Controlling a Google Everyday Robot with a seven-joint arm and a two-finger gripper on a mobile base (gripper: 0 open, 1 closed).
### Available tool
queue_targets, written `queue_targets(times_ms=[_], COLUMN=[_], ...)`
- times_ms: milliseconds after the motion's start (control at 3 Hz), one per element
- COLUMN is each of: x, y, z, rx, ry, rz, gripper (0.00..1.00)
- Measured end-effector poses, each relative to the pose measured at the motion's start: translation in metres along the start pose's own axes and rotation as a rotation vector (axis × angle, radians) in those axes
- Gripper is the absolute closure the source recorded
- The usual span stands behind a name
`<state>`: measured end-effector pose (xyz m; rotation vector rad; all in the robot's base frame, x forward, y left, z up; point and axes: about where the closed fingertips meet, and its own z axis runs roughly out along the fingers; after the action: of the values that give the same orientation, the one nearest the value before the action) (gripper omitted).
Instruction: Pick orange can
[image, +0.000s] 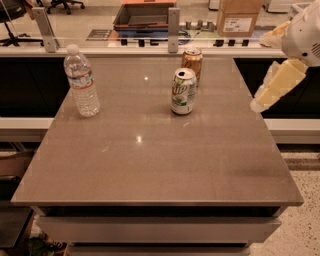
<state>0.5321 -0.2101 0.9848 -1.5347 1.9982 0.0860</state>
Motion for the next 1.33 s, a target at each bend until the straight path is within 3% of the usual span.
queue_targets(times_ms=[667, 1333], x=[0.000, -0.001], y=[-0.053, -0.088], z=[0.034, 0.085], rx=[0.066, 0.099], ry=[-0.175, -0.316], rz=[0.072, 0.135], gripper=[0.00, 0.00])
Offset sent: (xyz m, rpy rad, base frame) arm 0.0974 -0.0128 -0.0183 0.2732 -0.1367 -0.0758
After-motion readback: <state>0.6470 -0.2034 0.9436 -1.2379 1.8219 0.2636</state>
